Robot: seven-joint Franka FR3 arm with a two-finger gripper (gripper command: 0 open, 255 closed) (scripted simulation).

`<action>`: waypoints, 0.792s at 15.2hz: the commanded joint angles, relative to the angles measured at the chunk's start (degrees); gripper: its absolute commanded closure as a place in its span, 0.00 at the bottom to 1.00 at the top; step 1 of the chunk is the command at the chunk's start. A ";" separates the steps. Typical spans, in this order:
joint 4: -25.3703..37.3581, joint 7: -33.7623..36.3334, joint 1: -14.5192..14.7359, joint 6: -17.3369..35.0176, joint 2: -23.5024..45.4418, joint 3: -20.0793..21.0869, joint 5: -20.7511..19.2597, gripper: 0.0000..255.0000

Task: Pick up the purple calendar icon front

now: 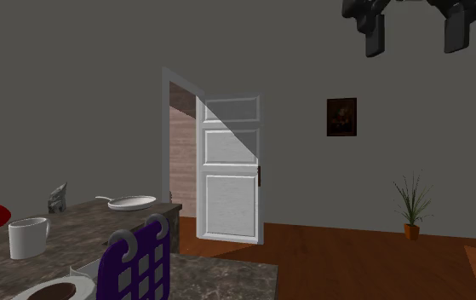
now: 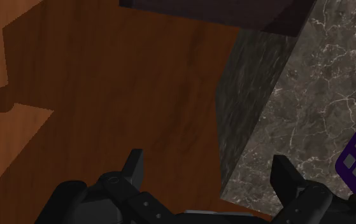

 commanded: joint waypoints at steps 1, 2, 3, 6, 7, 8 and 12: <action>0.00 0.00 0.00 0.00 0.00 0.00 0.00 0.00; -0.88 1.51 0.26 0.93 0.27 1.03 0.78 0.00; -1.69 3.00 0.52 1.88 0.63 2.07 1.56 0.00; -3.70 7.45 1.37 4.88 2.17 5.21 3.90 0.00; -4.23 8.92 1.66 5.93 2.86 6.26 4.66 0.00; -4.68 10.39 1.96 7.01 3.62 7.31 5.41 0.00; -5.74 16.17 3.05 11.49 7.51 11.57 8.22 0.00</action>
